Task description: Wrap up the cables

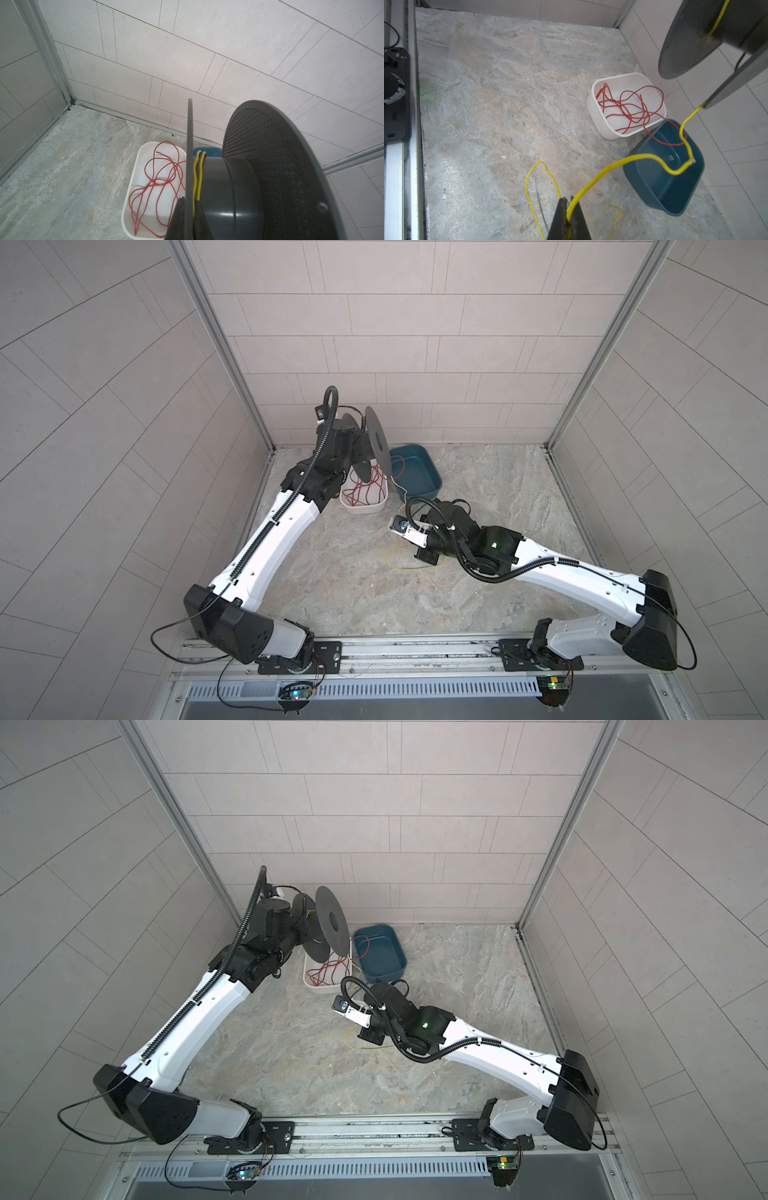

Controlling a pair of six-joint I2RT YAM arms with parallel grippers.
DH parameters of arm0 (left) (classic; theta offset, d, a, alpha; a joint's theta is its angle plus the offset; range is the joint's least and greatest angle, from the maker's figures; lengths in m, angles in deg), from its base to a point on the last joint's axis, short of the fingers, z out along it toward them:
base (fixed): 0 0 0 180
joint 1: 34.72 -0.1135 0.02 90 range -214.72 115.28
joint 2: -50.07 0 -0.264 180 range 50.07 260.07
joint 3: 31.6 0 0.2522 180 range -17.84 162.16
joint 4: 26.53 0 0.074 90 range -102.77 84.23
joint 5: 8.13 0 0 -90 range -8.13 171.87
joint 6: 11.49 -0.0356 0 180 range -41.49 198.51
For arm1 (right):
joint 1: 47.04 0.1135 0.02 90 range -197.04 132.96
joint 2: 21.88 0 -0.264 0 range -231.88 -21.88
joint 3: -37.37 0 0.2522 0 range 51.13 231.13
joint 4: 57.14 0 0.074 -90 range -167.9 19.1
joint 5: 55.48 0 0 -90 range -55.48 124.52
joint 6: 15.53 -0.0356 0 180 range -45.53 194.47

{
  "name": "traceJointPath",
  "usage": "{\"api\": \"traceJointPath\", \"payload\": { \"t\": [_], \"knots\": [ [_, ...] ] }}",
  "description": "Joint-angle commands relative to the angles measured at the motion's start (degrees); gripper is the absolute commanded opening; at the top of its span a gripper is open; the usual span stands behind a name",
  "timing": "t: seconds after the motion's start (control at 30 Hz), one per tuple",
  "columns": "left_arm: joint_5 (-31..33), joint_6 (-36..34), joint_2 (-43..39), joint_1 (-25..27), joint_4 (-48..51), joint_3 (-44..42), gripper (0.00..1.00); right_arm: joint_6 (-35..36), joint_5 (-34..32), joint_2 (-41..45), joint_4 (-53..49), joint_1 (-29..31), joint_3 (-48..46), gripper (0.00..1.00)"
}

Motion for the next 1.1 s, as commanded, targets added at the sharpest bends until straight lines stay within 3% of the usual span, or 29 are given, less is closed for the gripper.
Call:
{"api": "traceJointPath", "payload": {
  "t": [0.0, 0.27, 0.63, 1.07],
  "knots": [
    [3.9, -1.7, 0.1, 0.9, -4.5, 2.2, 0.0, 4.8, 2.8, 2.4, -2.5, 0.9, 3.3, 0.0],
    [6.5, -4.1, 2.1, 3.3, -3.9, 2.5, 0.0, 4.1, 3.5, 3.5, -1.7, 1.1, 7.4, 0.0],
    [3.7, -10.0, 2.9, 3.9, -0.1, 2.6, 0.0, 5.4, -3.7, 5.9, -2.0, 0.2, 10.9, 0.0],
    [-0.3, -15.0, 4.6, 6.3, 3.9, 4.5, 0.0, 0.6, 2.2, 4.6, 1.9, -4.0, 17.7, 0.0]
  ]
}}
